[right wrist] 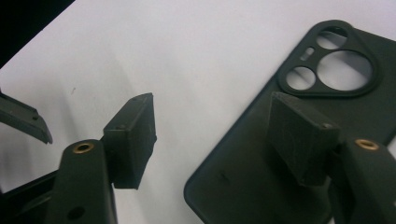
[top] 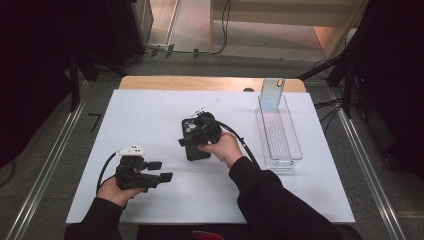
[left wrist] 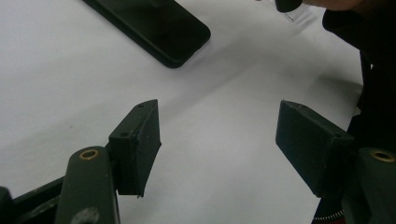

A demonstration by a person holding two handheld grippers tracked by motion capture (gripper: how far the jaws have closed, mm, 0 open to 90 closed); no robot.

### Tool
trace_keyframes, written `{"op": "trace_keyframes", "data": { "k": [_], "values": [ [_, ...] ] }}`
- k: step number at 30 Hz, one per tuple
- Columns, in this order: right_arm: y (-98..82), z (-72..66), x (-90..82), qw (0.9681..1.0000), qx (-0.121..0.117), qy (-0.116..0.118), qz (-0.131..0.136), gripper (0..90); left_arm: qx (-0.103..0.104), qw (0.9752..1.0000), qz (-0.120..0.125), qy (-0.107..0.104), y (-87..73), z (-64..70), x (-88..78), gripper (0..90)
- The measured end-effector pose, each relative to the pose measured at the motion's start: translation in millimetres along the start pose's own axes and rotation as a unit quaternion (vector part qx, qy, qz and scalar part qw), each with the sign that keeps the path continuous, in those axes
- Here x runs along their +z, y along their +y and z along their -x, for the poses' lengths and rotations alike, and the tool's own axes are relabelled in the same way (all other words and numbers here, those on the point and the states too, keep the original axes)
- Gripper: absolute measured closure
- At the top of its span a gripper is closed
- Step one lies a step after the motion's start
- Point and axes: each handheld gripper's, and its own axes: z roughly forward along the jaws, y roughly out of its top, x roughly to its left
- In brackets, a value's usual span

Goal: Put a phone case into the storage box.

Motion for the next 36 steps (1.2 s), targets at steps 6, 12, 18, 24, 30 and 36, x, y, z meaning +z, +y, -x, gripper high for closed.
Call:
{"op": "trace_keyframes", "data": {
  "k": [6, 12, 18, 24, 30, 36],
  "values": [
    [0.2, -0.5, 14.4, 0.9994, 0.001, 0.03, -0.014, 80.0, 0.001, 1.0, 0.0, 0.001, 0.1, 0.3, 0.0, 30.9],
    [-5.3, -0.5, 33.7, 0.999, 0.001, 0.006, -0.044, 85.7, 0.001, 1.0, 0.0, 0.0, 0.0, 0.4, 0.0, 30.9],
    [-10.9, 3.1, 34.7, 0.9987, 0.006, 0.008, -0.05, 87.3, 0.001, 1.0, 0.0, 0.0, 0.0, 0.5, 0.0, 30.9],
    [-20.0, 6.2, 27.0, 0.9984, 0.007, 0.009, -0.055, 87.3, 0.002, 1.0, 0.001, -0.001, -0.2, 0.6, -0.1, 30.9],
    [-31.1, 15.3, 12.8, 0.9981, 0.014, -0.001, -0.059, 87.3, 0.001, 1.0, -0.001, -0.001, 0.1, 0.9, 0.6, 30.9],
    [-40.1, 26.3, 0.4, 0.9979, 0.025, -0.008, -0.059, 87.3, 0.002, 1.0, -0.003, 0.001, 0.4, 1.0, 1.1, 30.9]
  ]
}}
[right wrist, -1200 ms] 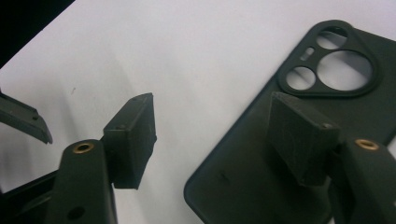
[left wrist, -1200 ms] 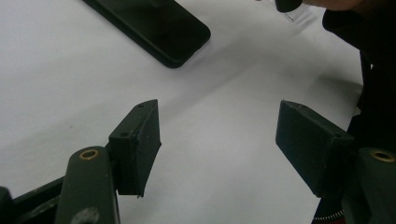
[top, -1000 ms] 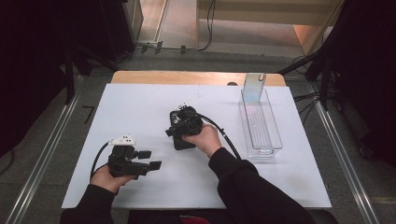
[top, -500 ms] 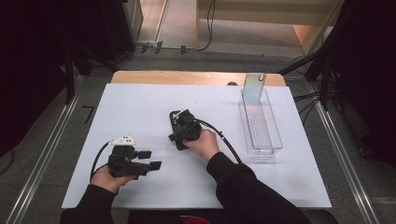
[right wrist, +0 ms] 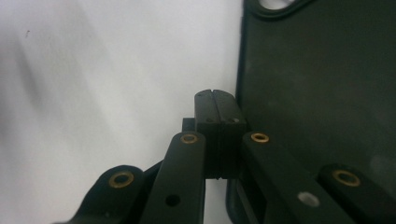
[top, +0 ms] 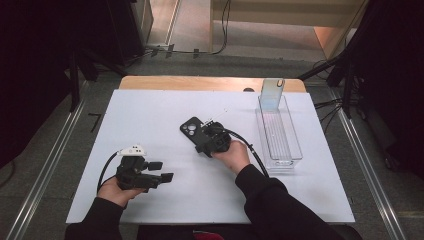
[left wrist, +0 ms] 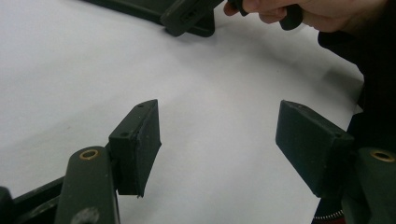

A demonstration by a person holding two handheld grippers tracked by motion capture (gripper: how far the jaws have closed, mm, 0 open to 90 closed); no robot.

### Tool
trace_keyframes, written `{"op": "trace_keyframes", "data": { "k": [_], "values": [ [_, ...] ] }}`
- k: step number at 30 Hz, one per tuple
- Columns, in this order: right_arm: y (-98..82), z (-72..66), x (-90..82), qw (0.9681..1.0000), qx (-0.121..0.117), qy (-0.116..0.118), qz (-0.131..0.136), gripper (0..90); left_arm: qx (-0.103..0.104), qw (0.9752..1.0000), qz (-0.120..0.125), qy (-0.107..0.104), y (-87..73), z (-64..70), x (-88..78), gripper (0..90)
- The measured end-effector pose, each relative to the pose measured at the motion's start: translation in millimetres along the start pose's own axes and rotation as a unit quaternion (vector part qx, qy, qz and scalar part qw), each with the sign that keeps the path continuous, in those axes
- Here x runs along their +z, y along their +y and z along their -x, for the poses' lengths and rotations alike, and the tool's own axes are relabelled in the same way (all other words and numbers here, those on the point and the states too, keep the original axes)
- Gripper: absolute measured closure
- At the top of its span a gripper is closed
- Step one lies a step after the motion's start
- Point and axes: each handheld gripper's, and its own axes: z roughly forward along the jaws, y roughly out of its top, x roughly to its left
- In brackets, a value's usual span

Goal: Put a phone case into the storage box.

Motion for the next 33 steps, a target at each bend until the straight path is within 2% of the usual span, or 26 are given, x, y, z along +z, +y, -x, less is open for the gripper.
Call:
{"op": "trace_keyframes", "data": {
  "k": [3, 5, 8, 12, 18, 23, 28, 31, 32, 33],
  "values": [
    [-3.5, 3.5, -2.8, 1.0, 0.002, -0.002, -0.001, 86.9, -0.001, 1.0, 0.002, -0.002, -0.1, 0.0, 0.7, 30.9],
    [-4.2, 3.9, -6.1, 0.9998, 0.009, 0.018, 0.009, 82.5, -0.001, 1.0, 0.002, -0.003, 0.1, -0.1, 0.6, 30.9],
    [-3.4, -2.3, -17.9, 0.9994, -0.005, 0.026, 0.023, 73.5, -0.001, 1.0, 0.003, -0.004, 0.1, -0.5, 0.5, 30.9],
    [-6.2, -8.2, -37.6, 0.9982, -0.02, 0.038, 0.043, 56.8, -0.001, 1.0, 0.003, -0.004, 0.3, -0.5, 0.3, 30.9],
    [-17.1, -11.5, -64.9, 0.996, -0.036, 0.045, 0.068, 43.0, 0.001, 1.0, 0.003, -0.006, 0.9, 0.0, 0.6, 30.8],
    [-31.0, -14.1, -81.2, 0.9949, -0.045, 0.039, 0.081, 36.0, 0.0, 1.0, 0.003, -0.008, 1.3, -0.1, 0.8, 30.9],
    [-43.4, -15.2, -96.6, 0.9936, -0.057, 0.036, 0.091, 33.3, 0.001, 1.0, 0.002, -0.009, 1.8, 0.2, 1.4, 30.9],
    [-50.7, -15.8, -103.8, 0.9927, -0.061, 0.01, 0.103, 29.7, 0.001, 1.0, 0.002, -0.009, 2.1, 0.5, 1.7, 30.9],
    [-53.0, -15.9, -105.4, 0.9925, -0.061, 0.007, 0.106, 29.5, 0.002, 1.0, 0.001, -0.009, 2.2, 0.4, 1.7, 30.9],
    [-54.9, -15.8, -107.3, 0.9929, -0.059, 0.014, 0.102, 28.1, 0.002, 1.0, 0.002, -0.009, 2.2, 0.4, 1.8, 30.9]
  ]
}}
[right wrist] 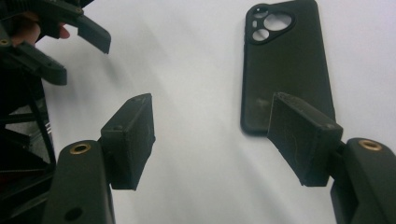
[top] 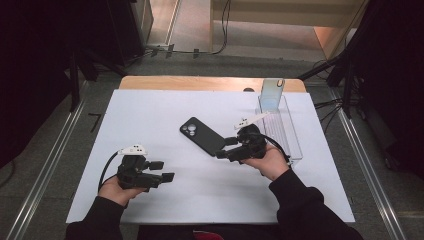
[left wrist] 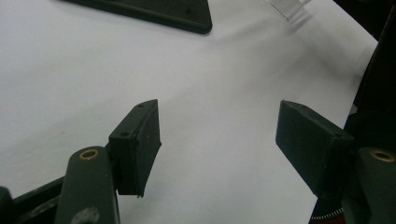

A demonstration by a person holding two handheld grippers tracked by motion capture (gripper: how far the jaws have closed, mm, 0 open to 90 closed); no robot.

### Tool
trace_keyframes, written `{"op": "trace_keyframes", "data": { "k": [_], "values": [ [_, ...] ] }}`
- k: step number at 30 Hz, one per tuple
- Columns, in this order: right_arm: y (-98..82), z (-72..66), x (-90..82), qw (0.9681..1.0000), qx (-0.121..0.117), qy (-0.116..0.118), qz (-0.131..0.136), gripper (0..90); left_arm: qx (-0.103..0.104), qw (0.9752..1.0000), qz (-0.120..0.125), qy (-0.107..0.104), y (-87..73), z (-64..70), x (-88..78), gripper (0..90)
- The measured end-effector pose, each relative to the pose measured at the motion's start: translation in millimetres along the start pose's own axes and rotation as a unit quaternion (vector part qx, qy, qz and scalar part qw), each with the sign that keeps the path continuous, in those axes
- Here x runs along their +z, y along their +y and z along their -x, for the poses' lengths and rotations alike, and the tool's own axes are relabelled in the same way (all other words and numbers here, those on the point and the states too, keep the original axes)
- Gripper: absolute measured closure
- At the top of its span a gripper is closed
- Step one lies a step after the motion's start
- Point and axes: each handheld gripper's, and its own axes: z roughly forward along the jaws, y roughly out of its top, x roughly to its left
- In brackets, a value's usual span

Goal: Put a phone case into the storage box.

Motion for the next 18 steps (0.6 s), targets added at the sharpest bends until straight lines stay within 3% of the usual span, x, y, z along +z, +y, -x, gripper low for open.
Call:
{"op": "trace_keyframes", "data": {
  "k": [5, 8, 18],
  "values": [
    [-10.8, -1.0, -13.3, 0.9998, -0.006, 0.017, 0.0, 24.3, -0.001, 1.0, 0.0, 0.0, 0.0, -0.3, -0.3, 30.9],
    [-18.6, 1.8, -21.4, 0.9996, -0.004, 0.027, -0.002, 14.1, -0.001, 1.0, -0.001, 0.0, 0.1, -0.3, -0.3, 30.9],
    [-49.4, 5.7, -43.1, 0.9995, 0.006, 0.023, -0.019, 14.1, -0.001, 1.0, -0.001, 0.0, 0.6, 0.1, 0.6, 30.9]
  ]
}}
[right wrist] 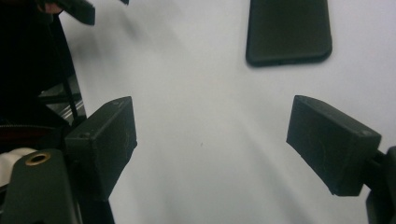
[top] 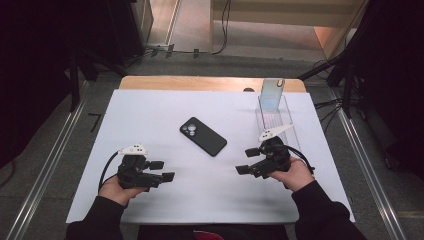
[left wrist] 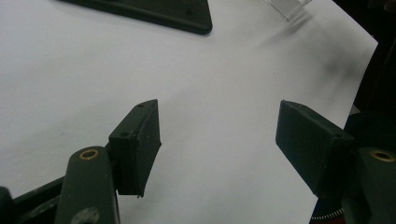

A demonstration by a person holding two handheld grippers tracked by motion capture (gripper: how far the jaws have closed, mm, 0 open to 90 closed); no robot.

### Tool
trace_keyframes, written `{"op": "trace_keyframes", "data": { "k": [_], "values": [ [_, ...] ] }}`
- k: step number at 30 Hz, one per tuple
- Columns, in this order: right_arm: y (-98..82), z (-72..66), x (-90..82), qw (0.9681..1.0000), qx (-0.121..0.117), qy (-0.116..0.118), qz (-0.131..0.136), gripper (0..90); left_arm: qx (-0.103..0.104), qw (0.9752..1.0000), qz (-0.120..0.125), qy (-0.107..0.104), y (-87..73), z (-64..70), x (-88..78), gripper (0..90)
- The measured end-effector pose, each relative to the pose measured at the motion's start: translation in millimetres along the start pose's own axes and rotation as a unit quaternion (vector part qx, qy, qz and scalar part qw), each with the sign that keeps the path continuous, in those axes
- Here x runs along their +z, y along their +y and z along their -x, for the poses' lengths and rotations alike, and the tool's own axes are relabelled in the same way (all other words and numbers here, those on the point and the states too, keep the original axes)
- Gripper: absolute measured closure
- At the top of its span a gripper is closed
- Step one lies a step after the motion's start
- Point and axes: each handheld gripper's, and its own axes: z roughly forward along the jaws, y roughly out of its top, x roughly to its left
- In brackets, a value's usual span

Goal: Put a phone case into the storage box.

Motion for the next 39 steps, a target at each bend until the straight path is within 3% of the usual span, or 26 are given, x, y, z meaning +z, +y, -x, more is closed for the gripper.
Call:
{"op": "trace_keyframes", "data": {
  "k": [8, 14, 21, 23, 30, 35, 39],
  "values": [
    [-29.8, -1.8, -5.8, 1.0, 0.001, 0.006, 0.001, 14.5, 0.0, 1.0, 0.001, 0.0, -0.1, -0.9, -0.7, 30.9],
    [-47.6, 1.0, -13.8, 0.9999, 0.005, -0.006, 0.011, 14.5, -0.007, 0.9999, 0.01, 0.0, -0.8, -2.3, -3.1, 30.8],
    [-63.3, 7.6, -18.4, 0.9994, 0.022, -0.025, -0.003, 14.5, -0.004, 1.0, 0.005, -0.001, -0.8, -1.6, -1.3, 30.8],
    [-64.1, 8.6, -19.0, 0.9991, 0.026, -0.033, -0.007, 14.5, -0.004, 1.0, 0.003, -0.001, -0.6, -1.3, -0.7, 30.8],
    [-61.0, 8.5, -18.1, 0.9993, 0.026, -0.029, -0.003, 14.5, -0.003, 1.0, 0.002, -0.002, -0.6, -1.3, -0.1, 30.8],
    [-50.2, 4.4, -19.0, 0.9996, 0.015, -0.021, 0.014, 14.5, -0.007, 1.0, 0.0, -0.005, -0.4, -1.5, 0.6, 30.8],
    [-42.4, 3.6, -18.1, 0.9992, 0.028, -0.021, 0.02, 14.5, -0.007, 1.0, 0.0, -0.005, -0.7, -2.2, 0.2, 30.8]
  ]
}}
